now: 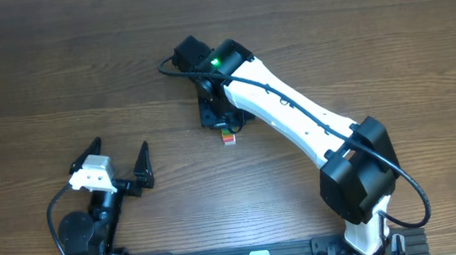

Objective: Stack Cubes

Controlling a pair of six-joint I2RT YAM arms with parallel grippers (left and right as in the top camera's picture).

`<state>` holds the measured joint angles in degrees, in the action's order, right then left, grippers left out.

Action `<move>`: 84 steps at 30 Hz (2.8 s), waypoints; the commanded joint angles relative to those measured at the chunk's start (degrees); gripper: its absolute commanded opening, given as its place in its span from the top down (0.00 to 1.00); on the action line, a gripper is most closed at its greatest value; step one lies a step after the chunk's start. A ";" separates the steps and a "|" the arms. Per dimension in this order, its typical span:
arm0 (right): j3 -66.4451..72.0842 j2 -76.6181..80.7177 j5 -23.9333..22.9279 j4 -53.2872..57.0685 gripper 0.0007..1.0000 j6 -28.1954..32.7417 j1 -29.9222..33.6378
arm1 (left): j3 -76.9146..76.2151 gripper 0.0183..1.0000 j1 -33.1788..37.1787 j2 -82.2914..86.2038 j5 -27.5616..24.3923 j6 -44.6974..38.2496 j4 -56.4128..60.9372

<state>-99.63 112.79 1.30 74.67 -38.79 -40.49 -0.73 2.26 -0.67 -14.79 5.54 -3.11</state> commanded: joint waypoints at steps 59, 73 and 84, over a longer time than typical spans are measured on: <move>1.20 1.36 -0.90 -0.57 0.75 -0.15 -0.44 | 0.42 0.00 -0.22 0.39 -0.17 -0.83 0.15; 1.20 1.62 -0.92 -0.57 0.62 -0.15 -0.61 | 0.42 0.00 -0.22 0.39 -0.20 -0.83 0.15; 1.20 1.66 -0.92 -0.55 0.12 -0.13 -0.81 | 0.42 0.00 -0.22 0.39 -0.20 -0.83 0.15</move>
<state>-98.76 113.69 1.15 74.24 -39.00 -40.93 -0.73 2.26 -0.67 -14.79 5.56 -3.11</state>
